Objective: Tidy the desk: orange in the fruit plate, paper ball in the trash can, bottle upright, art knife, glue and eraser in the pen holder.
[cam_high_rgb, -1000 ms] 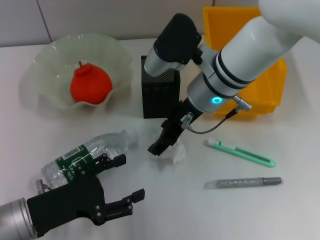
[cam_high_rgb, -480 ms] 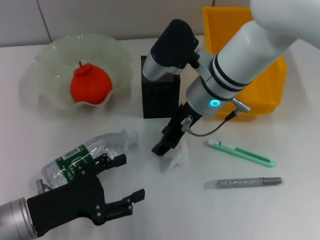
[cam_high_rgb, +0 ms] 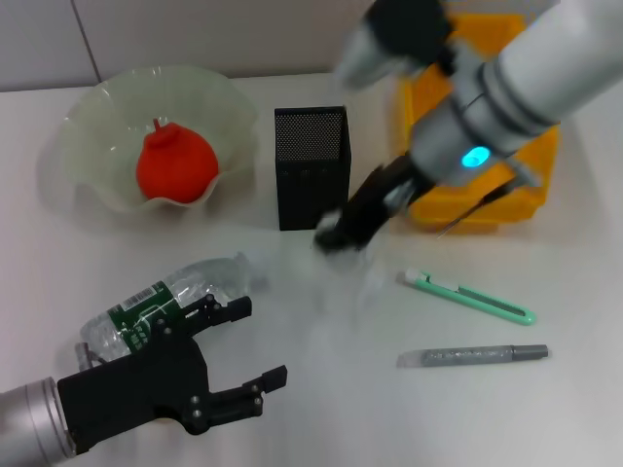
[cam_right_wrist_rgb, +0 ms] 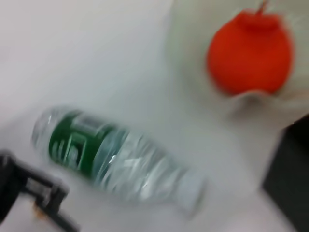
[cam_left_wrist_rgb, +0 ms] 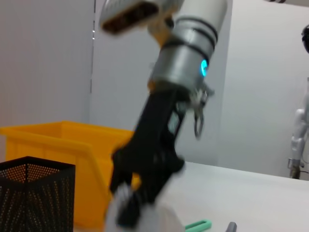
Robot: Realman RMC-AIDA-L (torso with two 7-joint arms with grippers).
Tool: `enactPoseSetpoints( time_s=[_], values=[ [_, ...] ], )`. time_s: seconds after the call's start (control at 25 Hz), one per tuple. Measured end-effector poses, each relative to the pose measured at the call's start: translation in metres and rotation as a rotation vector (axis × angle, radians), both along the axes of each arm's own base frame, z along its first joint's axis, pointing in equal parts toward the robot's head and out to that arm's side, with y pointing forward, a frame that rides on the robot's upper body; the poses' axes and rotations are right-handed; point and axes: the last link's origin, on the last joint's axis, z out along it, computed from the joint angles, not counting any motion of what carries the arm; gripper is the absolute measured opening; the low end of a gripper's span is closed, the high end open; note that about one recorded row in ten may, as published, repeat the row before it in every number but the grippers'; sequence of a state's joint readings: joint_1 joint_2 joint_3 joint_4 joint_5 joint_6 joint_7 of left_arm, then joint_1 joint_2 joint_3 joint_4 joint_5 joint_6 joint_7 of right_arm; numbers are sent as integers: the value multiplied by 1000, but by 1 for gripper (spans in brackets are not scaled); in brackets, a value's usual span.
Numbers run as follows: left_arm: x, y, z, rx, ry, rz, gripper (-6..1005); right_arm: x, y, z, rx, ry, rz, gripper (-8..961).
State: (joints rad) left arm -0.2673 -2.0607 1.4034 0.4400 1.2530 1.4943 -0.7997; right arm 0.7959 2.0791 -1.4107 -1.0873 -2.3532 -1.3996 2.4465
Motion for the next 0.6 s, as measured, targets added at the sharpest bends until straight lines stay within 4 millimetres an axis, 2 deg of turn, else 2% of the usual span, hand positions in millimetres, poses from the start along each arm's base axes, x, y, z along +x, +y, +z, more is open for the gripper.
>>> enactPoseSetpoints(
  time_s=[0.28, 0.4, 0.52, 0.6],
  values=[
    [4, 3, -2, -12, 7, -21, 827, 7, 13, 90, 293, 58, -12, 165],
    [5, 4, -2, -12, 7, -25, 826, 16, 18, 127, 435, 55, -15, 136],
    [5, 4, -2, -13, 7, -26, 825, 23, 24, 147, 516, 58, -15, 111],
    [5, 5, -2, -13, 7, -29, 825, 29, 28, 151, 547, 51, -18, 102]
  ],
)
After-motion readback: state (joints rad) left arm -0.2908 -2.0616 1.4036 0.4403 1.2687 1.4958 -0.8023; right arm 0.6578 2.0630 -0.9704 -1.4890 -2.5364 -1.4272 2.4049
